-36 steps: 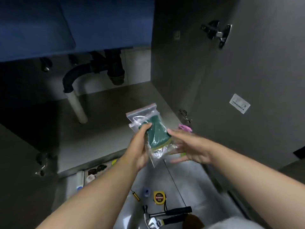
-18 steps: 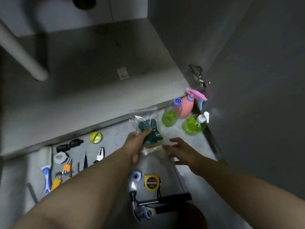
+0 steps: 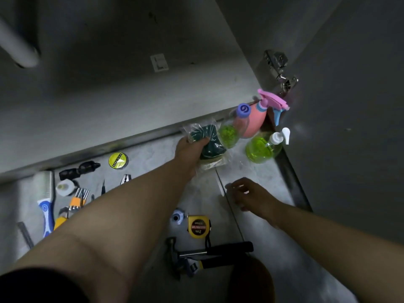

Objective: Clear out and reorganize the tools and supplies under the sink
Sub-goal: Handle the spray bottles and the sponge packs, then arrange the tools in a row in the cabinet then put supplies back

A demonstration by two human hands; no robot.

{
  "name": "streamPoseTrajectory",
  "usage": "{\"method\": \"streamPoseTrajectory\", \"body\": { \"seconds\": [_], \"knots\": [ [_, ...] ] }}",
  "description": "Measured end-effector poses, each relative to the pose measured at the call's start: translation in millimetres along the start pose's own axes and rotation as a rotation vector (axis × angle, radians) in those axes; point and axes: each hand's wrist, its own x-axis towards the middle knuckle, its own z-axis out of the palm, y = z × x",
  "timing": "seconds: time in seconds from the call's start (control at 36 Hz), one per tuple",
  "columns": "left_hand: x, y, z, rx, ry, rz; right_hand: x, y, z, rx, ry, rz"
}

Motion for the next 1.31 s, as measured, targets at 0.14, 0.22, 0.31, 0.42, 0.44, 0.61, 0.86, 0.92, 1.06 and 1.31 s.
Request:
{"method": "streamPoseTrajectory", "body": {
  "seconds": [0.14, 0.22, 0.31, 0.42, 0.44, 0.61, 0.86, 0.92, 1.06, 1.31],
  "knots": [
    [-11.8, 13.7, -8.4, 0.164, -0.080, -0.026, 0.3, -4.2, 6.4, -0.111, -0.026, -0.069],
    [-30.7, 34.7, -33.2, 0.597, -0.124, -0.044, -5.0, -10.0, 5.2, -0.309, -0.146, -0.112],
    [-60.1, 68.4, -66.1, 1.090, -0.318, -0.026, -13.6, -29.6, 6.0, -0.577, -0.307, -0.115],
    [-105.0, 105.3, -101.1, 1.541, -0.374, 0.029, -27.7, -61.1, 11.8, -0.995, -0.351, -0.142],
    [-115.9, 107.5, -109.1, 1.590, -0.374, 0.051, -31.0, -66.2, 15.5, -1.043, -0.340, -0.171],
    [-147.1, 54.9, -149.5, 1.417, -0.383, 0.207, -35.9, -56.3, 56.6, -1.071, -0.215, -0.234],
    [-136.9, -51.1, -204.1, 1.322, -0.056, 0.519, -37.7, -19.5, 127.7, -0.988, -0.075, -0.588],
    [-134.2, -62.4, -215.0, 1.293, 0.048, 0.536, -36.1, -20.5, 139.8, -0.927, -0.092, -0.610],
    [-119.9, -70.4, -237.1, 1.177, 0.232, 0.556, -24.3, -27.4, 160.4, -0.949, -0.060, -0.605],
    [-73.8, -33.7, -252.3, 1.082, 0.377, 0.633, 19.0, -91.1, 162.1, -0.764, 0.097, -0.690]
  ]
}}
